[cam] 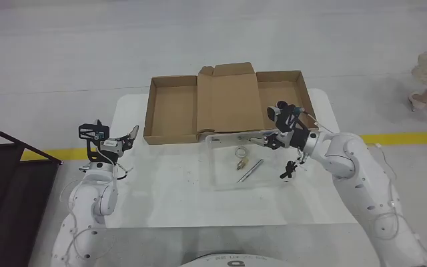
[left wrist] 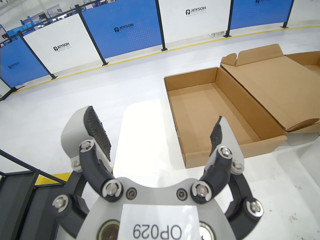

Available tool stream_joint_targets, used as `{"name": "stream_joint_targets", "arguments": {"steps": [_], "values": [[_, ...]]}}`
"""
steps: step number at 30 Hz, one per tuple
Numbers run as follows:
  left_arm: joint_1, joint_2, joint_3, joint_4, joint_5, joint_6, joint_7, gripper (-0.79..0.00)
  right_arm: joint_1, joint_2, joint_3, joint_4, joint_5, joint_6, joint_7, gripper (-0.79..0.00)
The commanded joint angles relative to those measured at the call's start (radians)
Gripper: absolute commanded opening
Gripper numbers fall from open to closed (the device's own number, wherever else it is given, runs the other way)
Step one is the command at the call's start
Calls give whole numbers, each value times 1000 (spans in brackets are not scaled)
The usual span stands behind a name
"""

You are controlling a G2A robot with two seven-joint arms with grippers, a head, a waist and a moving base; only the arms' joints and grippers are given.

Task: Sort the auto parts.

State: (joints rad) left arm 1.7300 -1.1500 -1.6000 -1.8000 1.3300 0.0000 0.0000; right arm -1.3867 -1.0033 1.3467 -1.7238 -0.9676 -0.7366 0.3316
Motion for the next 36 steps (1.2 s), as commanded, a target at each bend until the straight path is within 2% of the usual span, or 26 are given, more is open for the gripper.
{"name": "stream_joint_targets", "arguments": {"steps": [1, 6, 15, 18, 20, 22, 23, 26, 28, 30, 31, 32, 34, 36], "values": [[0, 0, 0, 0, 0, 0, 0, 0, 9, 1, -20, -15, -72, 2, 42, 0], [0, 0, 0, 0, 0, 0, 0, 0, 32, 11, -32, -45, -185, -64, 153, 0], [0, 0, 0, 0, 0, 0, 0, 0, 163, 15, -134, 38, -189, -272, 305, 0], [0, 0, 0, 0, 0, 0, 0, 0, 203, 11, -203, 63, -195, -276, 355, -6], [0, 0, 0, 0, 0, 0, 0, 0, 234, 6, -255, 89, -199, -276, 391, -123], [0, 0, 0, 0, 0, 0, 0, 0, 263, 1, -305, 111, -197, -276, 417, -191], [0, 0, 0, 0, 0, 0, 0, 0, 277, 0, -329, 121, -203, -276, 432, -203], [0, 0, 0, 0, 0, 0, 0, 0, 311, -2, -380, 151, -211, -276, 463, -142], [0, 0, 0, 0, 0, 0, 0, 0, 323, 0, -406, 164, -202, -276, 465, -185], [0, 0, 0, 0, 0, 0, 0, 0, 333, 7, -427, 171, -198, -276, 465, -314], [0, 0, 0, 0, 0, 0, 0, 0, 337, 11, -438, 173, -195, -276, 464, -339], [0, 0, 0, 0, 0, 0, 0, 0, 341, 15, -451, 174, -196, -276, 465, -357], [0, 0, 0, 0, 0, 0, 0, 0, 350, 25, -473, 174, -200, -276, 466, -329], [0, 0, 0, 0, 0, 0, 0, 0, 357, 34, -496, 174, -210, -276, 468, -339]]}}
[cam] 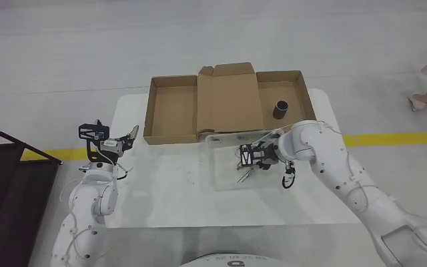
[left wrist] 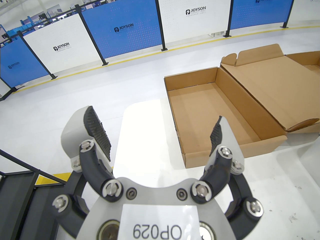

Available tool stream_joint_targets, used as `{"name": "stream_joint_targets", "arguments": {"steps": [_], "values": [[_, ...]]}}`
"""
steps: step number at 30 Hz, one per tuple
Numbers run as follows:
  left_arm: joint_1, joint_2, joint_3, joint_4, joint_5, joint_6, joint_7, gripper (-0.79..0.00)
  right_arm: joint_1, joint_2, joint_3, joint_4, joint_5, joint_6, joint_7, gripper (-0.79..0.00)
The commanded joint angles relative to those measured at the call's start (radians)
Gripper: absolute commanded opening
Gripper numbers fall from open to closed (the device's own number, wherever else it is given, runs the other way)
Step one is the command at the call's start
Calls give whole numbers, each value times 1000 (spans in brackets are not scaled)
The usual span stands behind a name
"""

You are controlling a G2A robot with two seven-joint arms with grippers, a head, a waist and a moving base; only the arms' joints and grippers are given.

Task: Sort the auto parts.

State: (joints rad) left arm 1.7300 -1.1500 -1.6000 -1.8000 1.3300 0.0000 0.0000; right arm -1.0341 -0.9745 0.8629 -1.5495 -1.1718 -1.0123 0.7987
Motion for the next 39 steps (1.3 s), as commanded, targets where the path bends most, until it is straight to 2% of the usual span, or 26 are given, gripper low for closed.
{"name": "stream_joint_targets", "arguments": {"steps": [1, 4, 13, 29, 34, 39], "values": [[0, 0, 0, 0, 0, 0, 0, 0, 7, 10, -23, -1, -11, 0, 1, -360], [0, 0, 0, 0, 0, 0, 0, 0, 15, 22, -45, 4, -25, 0, -2, -397], [0, 0, 0, 0, 0, 0, 0, 0, 34, 53, -92, 6, -60, 0, -38, -409], [0, 0, 0, 0, 0, 0, 0, 0, 96, 51, -193, 39, -93, 0, -67, -428], [0, 0, 0, 0, 0, 0, 0, 0, 111, 47, -197, 67, -84, 0, -70, -542], [0, 0, 0, 0, 0, 0, 0, 0, 109, 54, -171, 91, -63, 6, -78, -785]]}}
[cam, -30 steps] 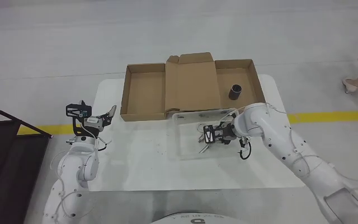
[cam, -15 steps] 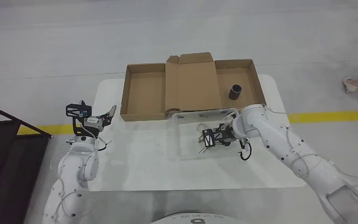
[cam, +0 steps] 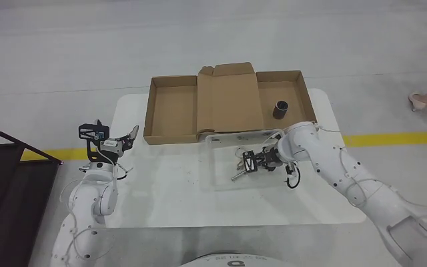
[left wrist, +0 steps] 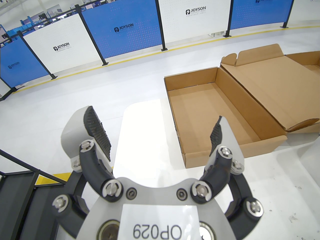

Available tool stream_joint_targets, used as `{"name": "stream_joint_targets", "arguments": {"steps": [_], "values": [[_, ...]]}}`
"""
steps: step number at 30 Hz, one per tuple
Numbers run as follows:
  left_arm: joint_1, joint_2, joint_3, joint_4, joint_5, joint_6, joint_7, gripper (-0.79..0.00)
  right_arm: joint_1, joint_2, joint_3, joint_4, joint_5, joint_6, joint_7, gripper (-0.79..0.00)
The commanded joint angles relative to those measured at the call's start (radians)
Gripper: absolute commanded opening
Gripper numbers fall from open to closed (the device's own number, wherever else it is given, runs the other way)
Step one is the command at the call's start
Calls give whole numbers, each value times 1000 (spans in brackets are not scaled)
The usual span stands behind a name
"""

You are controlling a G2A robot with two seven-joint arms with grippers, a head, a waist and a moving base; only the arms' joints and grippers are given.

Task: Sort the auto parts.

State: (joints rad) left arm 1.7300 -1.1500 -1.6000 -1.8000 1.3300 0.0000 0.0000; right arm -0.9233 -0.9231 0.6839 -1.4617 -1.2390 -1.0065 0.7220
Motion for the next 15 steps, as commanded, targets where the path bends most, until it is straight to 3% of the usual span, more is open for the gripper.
{"name": "stream_joint_targets", "arguments": {"steps": [1, 10, 12, 15], "values": [[0, 0, 0, 0, 0, 0, 0, 0, -6, 6, 17, 6, 7, 2, -3, -785], [0, 0, 0, 0, 0, 0, 0, 0, -91, 54, 125, -44, 8, 43, -11, -782], [0, 0, 0, 0, 0, 0, 0, 0, -113, 63, 145, -69, 7, 47, -14, -591], [0, 0, 0, 0, 0, 0, 0, 0, -141, 72, 159, -121, -4, 58, -14, -493]]}}
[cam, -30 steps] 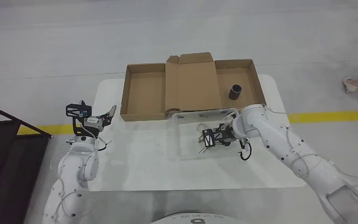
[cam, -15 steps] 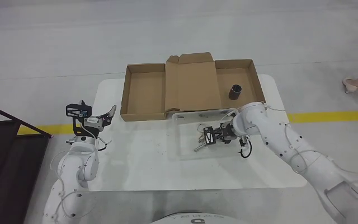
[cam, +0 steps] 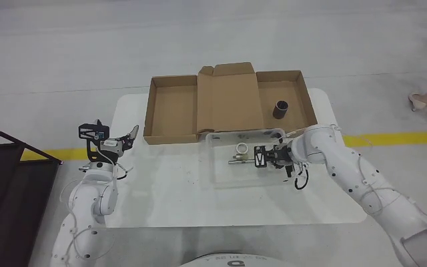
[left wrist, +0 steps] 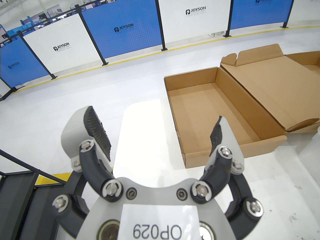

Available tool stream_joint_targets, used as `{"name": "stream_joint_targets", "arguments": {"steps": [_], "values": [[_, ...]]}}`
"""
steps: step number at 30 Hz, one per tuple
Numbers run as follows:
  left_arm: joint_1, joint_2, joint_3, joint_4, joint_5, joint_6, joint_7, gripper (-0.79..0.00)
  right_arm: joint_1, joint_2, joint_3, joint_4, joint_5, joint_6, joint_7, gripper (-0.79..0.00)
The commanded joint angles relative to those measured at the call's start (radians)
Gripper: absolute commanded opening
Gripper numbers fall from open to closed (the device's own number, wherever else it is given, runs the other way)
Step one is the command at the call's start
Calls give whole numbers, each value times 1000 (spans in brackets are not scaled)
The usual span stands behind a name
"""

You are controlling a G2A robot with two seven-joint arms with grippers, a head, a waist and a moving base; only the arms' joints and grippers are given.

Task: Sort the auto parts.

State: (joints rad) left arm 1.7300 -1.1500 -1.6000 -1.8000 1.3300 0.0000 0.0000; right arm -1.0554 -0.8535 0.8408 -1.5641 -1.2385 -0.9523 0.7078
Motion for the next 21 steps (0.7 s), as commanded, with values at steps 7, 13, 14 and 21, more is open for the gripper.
{"name": "stream_joint_targets", "arguments": {"steps": [7, 13, 14, 21], "values": [[0, 0, 0, 0, 0, 0, 0, 0, -19, -1, -13, -82, -27, 9, 1, -499], [0, 0, 0, 0, 0, 0, 0, 0, 18, -23, -63, -62, -25, 27, 19, -548], [0, 0, 0, 0, 0, 0, 0, 0, 27, -28, -72, -53, -21, 36, 26, -548], [0, 0, 0, 0, 0, 0, 0, 0, 86, -65, -134, 4, 18, 68, 68, -551]]}}
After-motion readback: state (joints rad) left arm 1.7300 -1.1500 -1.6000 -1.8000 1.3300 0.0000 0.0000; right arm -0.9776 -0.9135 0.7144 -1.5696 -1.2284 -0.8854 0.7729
